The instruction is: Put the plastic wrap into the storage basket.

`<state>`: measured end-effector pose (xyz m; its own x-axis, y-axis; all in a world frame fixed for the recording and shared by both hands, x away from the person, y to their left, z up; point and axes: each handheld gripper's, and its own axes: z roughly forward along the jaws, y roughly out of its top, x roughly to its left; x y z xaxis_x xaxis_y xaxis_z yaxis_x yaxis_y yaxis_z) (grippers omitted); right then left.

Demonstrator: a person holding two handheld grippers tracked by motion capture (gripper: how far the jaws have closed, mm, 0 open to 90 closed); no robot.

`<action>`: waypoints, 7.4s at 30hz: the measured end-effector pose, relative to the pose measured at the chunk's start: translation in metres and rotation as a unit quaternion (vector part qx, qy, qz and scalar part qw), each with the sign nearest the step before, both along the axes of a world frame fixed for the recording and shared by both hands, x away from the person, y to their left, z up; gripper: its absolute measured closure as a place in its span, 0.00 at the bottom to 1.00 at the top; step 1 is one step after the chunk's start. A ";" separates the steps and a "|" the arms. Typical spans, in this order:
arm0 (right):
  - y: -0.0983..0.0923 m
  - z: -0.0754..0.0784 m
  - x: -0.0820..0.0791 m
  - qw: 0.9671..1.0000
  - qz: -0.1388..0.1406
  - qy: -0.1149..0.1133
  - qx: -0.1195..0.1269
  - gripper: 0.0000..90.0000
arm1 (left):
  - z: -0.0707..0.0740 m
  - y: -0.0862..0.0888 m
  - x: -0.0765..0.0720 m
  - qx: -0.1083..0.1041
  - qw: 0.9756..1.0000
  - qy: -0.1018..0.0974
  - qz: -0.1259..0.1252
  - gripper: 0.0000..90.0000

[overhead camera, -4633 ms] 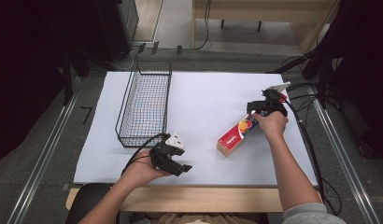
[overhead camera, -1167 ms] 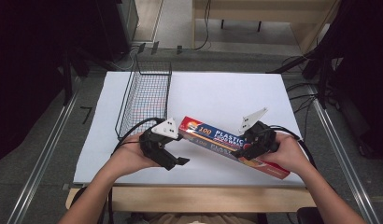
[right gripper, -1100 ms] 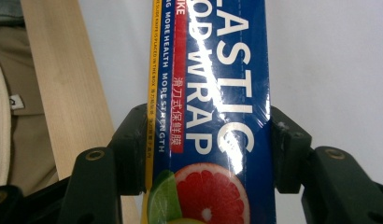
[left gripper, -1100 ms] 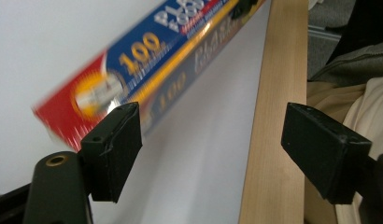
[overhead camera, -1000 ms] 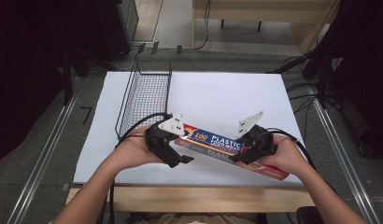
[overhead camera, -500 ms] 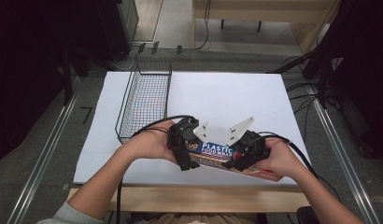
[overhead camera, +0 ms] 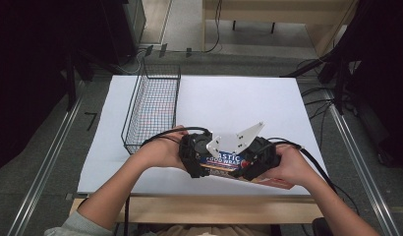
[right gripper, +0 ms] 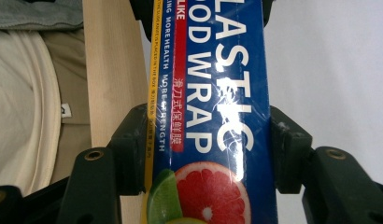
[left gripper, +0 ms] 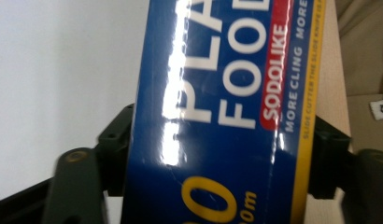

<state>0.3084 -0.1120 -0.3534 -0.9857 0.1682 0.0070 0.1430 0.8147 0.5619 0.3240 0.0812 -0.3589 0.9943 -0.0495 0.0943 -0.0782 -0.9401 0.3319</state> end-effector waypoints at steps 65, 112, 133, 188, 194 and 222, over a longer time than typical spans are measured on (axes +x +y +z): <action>-0.115 -0.002 0.030 0.989 -0.080 -0.057 0.115 0.21 | -0.008 0.048 -0.007 -0.041 0.985 0.060 0.157 0.45; -0.096 -0.094 0.047 0.969 -0.230 -0.072 0.052 0.20 | 0.026 0.102 0.051 -0.105 0.922 0.028 0.372 0.45; -0.099 -0.093 0.049 0.968 -0.234 -0.066 0.054 0.21 | 0.023 0.131 0.116 -0.103 0.841 0.013 0.530 0.45; -0.098 -0.093 0.047 0.971 -0.222 -0.070 0.046 0.21 | -0.032 0.139 0.150 -0.063 0.738 -0.002 0.672 0.44; -0.098 -0.093 0.046 0.971 -0.222 -0.071 0.046 0.21 | -0.033 0.136 0.151 -0.070 0.736 0.008 0.674 0.43; -0.099 -0.092 0.046 0.971 -0.222 -0.061 0.059 0.20 | -0.014 0.129 0.133 -0.104 0.786 0.027 0.609 0.37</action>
<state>0.3548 -0.2110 -0.4457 -0.8116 0.5813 -0.0593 0.3919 0.6168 0.6826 0.4566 0.2100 -0.3732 0.2941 0.9532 -0.0704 0.8572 -0.2305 0.4604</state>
